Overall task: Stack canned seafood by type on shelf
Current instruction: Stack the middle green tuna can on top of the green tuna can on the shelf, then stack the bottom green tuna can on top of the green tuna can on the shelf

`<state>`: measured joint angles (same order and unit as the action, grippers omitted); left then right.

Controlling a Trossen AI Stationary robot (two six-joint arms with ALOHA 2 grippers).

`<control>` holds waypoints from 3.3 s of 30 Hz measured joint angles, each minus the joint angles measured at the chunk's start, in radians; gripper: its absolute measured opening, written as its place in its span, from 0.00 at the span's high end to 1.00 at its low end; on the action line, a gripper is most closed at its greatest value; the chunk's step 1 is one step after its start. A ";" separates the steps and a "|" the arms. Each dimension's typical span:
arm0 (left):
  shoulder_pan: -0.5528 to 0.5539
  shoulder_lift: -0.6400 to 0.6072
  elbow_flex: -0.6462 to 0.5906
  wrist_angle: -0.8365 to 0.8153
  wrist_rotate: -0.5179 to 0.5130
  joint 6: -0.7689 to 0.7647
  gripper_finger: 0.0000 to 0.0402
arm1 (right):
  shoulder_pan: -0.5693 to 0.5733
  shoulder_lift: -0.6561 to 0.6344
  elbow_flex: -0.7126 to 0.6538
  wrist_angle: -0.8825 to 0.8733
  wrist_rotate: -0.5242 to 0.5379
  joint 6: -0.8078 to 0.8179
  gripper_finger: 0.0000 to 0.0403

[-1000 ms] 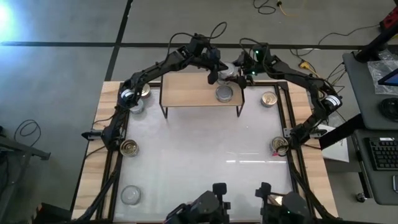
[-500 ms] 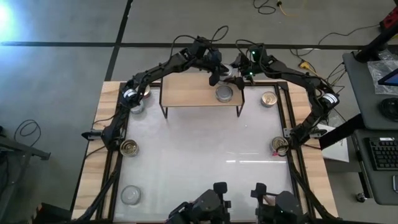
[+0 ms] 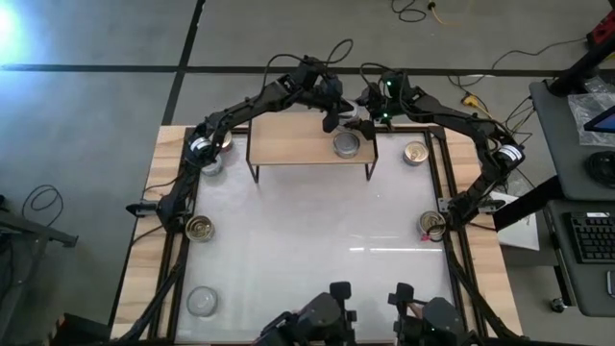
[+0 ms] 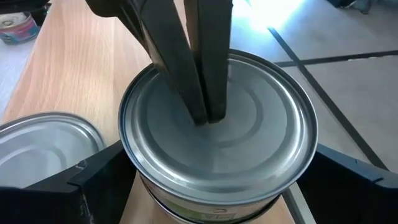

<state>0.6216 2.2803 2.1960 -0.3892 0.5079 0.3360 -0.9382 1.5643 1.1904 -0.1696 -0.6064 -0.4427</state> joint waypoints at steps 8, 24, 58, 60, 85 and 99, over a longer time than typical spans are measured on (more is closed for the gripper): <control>0.000 0.015 0.001 -0.021 0.003 0.007 1.00 | 0.000 0.000 0.000 -0.005 0.004 -0.005 0.08; 0.000 0.016 -0.014 -0.048 -0.002 0.015 1.00 | 0.000 -0.003 0.000 -0.015 0.008 -0.004 0.01; 0.000 0.014 -0.050 0.010 -0.010 -0.013 1.00 | 0.003 -0.072 0.295 -0.529 0.088 -0.115 0.01; 0.000 0.008 -0.051 0.014 -0.010 -0.015 1.00 | 0.008 -0.108 0.294 -0.528 0.088 -0.108 0.01; -0.275 -0.530 -0.290 -0.229 -0.007 0.054 1.00 | 0.443 -0.441 0.023 -0.307 0.348 -0.022 0.01; -0.887 -0.907 -0.881 -0.188 -0.507 -0.464 1.00 | 0.908 -0.436 -0.043 -0.255 0.576 0.167 0.01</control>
<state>-0.2657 1.3729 1.3146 -0.5770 0.0012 -0.1281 -0.0307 1.1282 1.1476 -0.4249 -0.0309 -0.2761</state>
